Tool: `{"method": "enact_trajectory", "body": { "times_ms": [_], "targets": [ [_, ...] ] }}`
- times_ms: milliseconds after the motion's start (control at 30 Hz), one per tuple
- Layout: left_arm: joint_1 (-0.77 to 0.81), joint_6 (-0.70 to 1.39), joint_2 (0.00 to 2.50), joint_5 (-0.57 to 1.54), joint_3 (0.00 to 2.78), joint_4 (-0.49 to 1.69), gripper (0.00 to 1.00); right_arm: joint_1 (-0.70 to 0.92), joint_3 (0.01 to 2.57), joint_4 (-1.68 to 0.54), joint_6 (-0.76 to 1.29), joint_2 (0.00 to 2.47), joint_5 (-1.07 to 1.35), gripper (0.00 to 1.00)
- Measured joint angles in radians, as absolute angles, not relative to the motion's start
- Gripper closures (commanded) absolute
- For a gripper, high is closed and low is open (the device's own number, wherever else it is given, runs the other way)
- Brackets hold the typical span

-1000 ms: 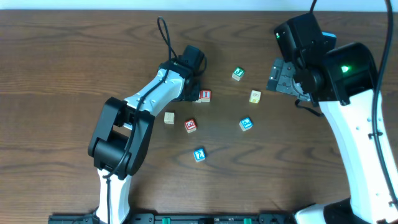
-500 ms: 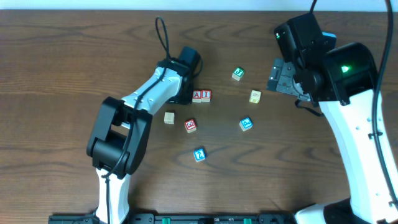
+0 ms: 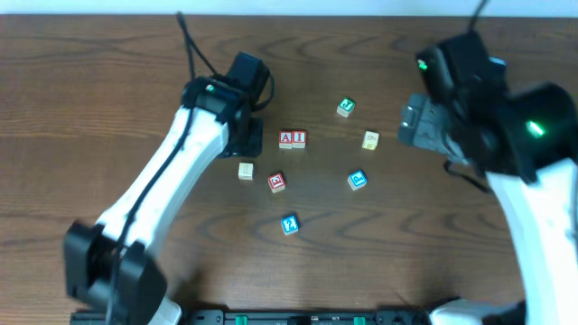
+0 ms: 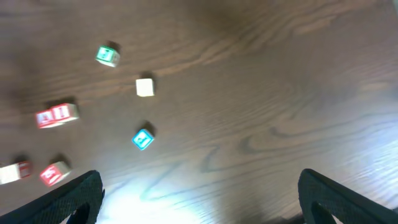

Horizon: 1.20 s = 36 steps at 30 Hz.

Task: Spell out Ai2
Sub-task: 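Retract the left arm and swing the right gripper toward the blue 2 block, then lower the right gripper over the blue 2 block and close on it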

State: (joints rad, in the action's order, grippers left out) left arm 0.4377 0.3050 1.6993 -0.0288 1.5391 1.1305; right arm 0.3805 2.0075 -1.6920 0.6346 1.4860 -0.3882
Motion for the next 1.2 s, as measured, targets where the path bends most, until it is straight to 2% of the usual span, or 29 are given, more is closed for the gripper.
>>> {"method": "enact_trajectory", "body": {
  "times_ms": [200,367,400,467,500,600,733,867,1200],
  "targets": [
    [0.487,0.368,1.549,-0.038,1.539,1.227,0.52,0.381,2.009,-1.696,0.534,1.353,-0.339,0.01],
    [0.502,0.457,1.343,-0.097,1.539,1.287,0.42,0.381,2.008,-1.695,0.294,1.343,-0.147,0.01],
    [0.502,0.468,1.296,-0.106,1.539,1.294,0.34,0.384,2.001,-1.694,0.205,1.347,-0.086,0.01],
    [0.503,0.498,1.164,-0.135,1.540,1.309,0.08,0.399,1.982,-1.689,0.075,1.352,0.001,0.01],
    [0.503,0.496,1.129,-0.142,1.540,1.312,0.04,0.403,1.975,-1.684,0.047,1.353,0.020,0.01],
    [0.503,0.508,1.010,-0.159,1.541,1.327,0.04,0.411,1.940,-1.637,0.022,1.353,0.078,0.01],
    [0.503,0.511,0.882,-0.173,1.544,1.370,0.05,0.461,1.870,-1.626,0.130,1.353,0.033,0.01],
    [0.503,0.513,0.816,-0.205,1.547,1.422,0.05,0.622,1.728,-1.593,0.220,1.349,-0.070,0.05],
    [0.502,0.514,0.800,-0.229,1.547,1.485,0.05,0.916,1.276,-1.303,0.385,1.299,-0.109,0.01]
  ]
}}
